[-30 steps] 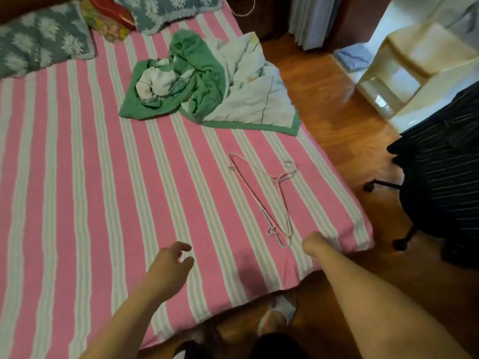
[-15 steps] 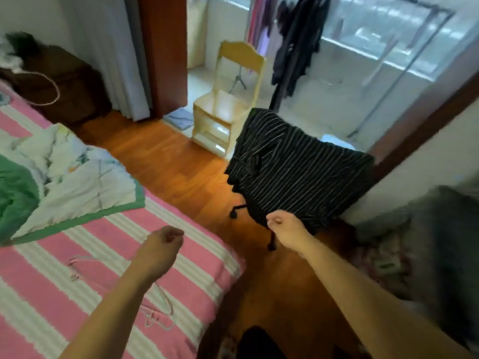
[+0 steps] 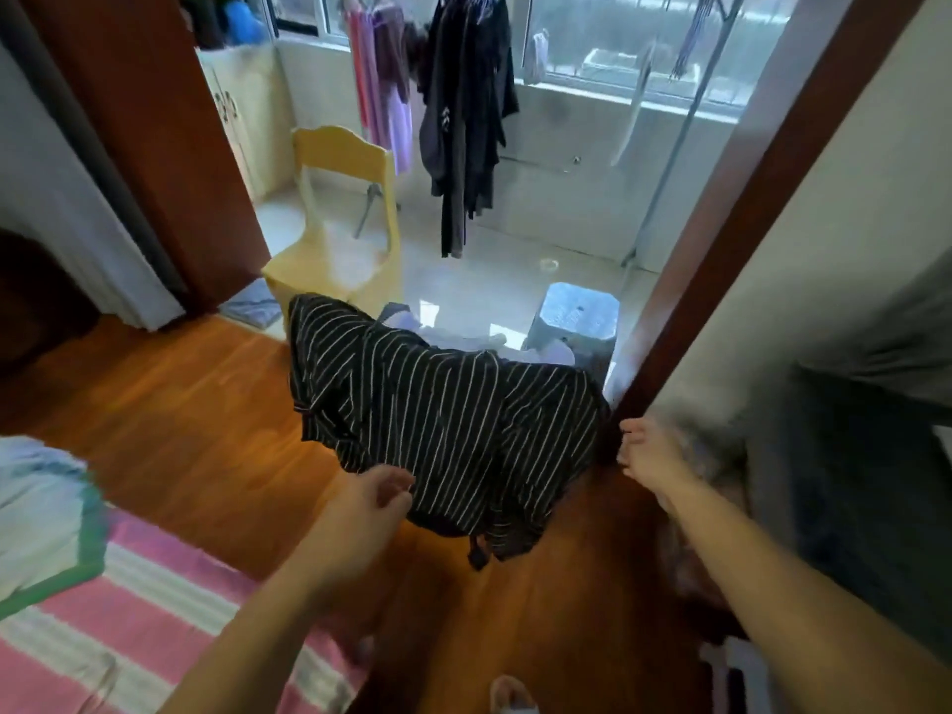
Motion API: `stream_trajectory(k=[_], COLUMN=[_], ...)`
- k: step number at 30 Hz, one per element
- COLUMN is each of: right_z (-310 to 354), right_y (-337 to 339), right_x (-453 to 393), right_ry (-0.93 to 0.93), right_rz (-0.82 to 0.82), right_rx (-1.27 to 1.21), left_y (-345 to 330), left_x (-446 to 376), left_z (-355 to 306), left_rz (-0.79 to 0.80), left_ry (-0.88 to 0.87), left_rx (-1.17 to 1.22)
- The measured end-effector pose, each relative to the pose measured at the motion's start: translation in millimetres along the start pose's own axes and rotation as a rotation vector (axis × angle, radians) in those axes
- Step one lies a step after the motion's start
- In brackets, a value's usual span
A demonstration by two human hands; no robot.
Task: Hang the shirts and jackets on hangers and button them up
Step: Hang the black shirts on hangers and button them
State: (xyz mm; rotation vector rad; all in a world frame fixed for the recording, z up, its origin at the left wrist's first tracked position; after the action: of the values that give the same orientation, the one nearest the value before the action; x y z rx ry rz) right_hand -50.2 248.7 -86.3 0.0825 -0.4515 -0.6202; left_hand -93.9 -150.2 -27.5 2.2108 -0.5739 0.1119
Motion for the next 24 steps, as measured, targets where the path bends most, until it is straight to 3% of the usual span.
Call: stream_trajectory(k=[4, 9, 15, 17, 20, 22, 24], right_z=[29.6, 26.1, 52.1, 91.9, 161.5, 162.7, 121.9], right_y=[14.1, -25.4, -1.8, 21.0, 50.8, 50.4, 32.1], right_x=[-68.0, -121.0, -120.5, -100.3, -55.2, -62.4, -88.0], right_ry=[0.103, 0.160, 0.456, 0.644, 0.875, 0.753, 0.505], right_rz=[0.031, 0.294, 0.169, 0.124, 0.088, 0.126, 0.237], right_rx=[0.329, 0.540, 0.830, 0.837, 0.552, 0.475, 0.545], left_y=[-26.2, -34.4, -34.1, -33.0, -41.6, -52.3, -63.0], left_x=[-28.2, -44.6, -56.8, -53.4, -50.2, -51.1, -55.1], left_z=[-28.2, -32.9, -61.0, -75.7, -99.5, -116.5, -126.7], left_rz=[0.013, -0.037, -0.043, -0.049, -0.016, 0.029, 0.041], left_ry=[0.085, 0.179, 0.174, 0.165, 0.118, 0.119, 0.129], left_rx=[0.000, -0.060, -0.061, 0.002, 0.190, 0.295, 0.254])
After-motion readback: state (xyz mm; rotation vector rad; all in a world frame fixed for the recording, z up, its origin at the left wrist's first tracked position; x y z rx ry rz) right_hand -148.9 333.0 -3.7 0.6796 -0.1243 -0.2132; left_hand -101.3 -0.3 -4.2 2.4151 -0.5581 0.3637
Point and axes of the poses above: each hand's wrist, its own x-axis away from the middle knuckle, its own y-axis out of the back of the hand, z = x × y, the point moved 10 cm from there along -x, towards the middle knuckle, and after that the axes turned 13 degrees about -x, right-handed, at the moved point
